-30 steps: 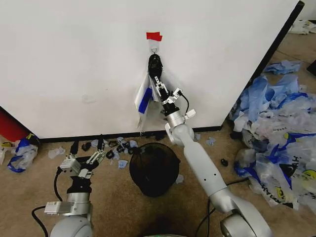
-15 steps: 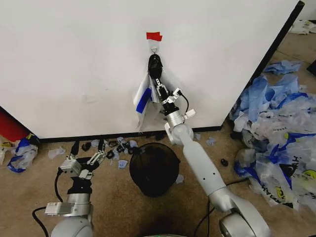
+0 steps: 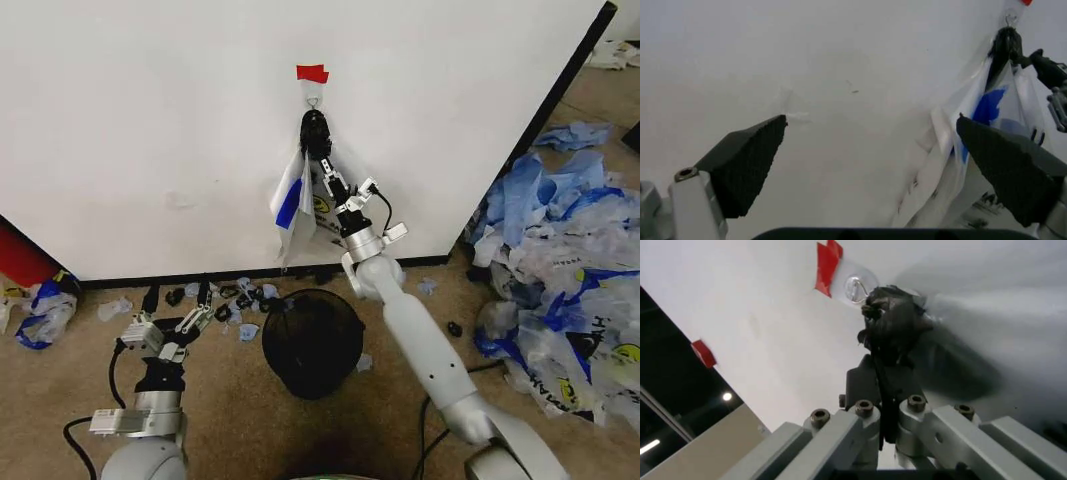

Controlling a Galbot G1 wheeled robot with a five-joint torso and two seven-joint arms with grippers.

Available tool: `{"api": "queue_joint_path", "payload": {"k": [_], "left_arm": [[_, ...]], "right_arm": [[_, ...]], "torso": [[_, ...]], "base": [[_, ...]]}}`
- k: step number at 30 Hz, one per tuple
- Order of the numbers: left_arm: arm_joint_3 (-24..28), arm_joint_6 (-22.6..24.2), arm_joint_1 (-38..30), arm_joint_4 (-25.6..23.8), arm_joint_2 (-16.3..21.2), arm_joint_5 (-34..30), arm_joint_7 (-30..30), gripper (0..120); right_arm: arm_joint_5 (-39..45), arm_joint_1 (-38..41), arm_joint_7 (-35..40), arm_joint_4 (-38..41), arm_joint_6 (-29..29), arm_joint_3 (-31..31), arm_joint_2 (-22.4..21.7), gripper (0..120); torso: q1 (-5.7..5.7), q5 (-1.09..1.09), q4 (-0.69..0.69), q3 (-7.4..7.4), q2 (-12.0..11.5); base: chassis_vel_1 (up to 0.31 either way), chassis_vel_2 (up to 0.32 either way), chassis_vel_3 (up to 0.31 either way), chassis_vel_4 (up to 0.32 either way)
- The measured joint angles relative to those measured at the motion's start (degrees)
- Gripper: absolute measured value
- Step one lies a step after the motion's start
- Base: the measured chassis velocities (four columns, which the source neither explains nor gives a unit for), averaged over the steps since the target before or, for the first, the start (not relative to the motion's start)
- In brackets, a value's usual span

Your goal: Pick up the garbage bag from the wall and place it over the trash bin.

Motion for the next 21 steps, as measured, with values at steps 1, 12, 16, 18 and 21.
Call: {"api": "queue_joint_path", "payload": {"k": [1,12,16,18,21], "left_arm": [[0.1,0.0,-0.1,0.0,0.0,0.0,0.0,100],[0.3,0.0,-0.6,0.5,0.1,0.1,0.0,100],[0.3,-0.1,-0.3,0.5,0.0,0.3,0.0,100],[0.3,-0.2,-0.2,0.4,-0.1,0.3,0.0,100],[0.2,-0.5,0.0,0.3,0.0,0.4,0.0,100]], "right_arm": [[0.1,-0.4,0.1,0.7,0.0,-0.1,-0.5,0],[0.5,-7.5,1.1,10.9,0.4,-1.0,-6.6,0],[0.5,-9.2,1.6,13.3,0.7,-0.8,-7.5,0],[0.5,-10.4,1.9,15.0,0.8,-0.7,-8.3,0],[0.5,-12.9,2.8,17.7,1.3,-0.6,-9.8,0]], "torso": [[0.00,0.00,0.00,0.00,0.0],[0.00,0.00,0.00,0.00,0.0],[0.00,0.00,0.01,0.00,0.0],[0.00,0.00,0.01,0.00,0.0],[0.00,0.00,0.01,0.00,0.0]], "base": [[0.000,0.000,0.000,0.000],[0.000,0.000,0.000,0.000],[0.000,0.000,0.000,0.000],[0.000,0.000,0.000,0.000],[0.000,0.000,0.000,0.000]]}}
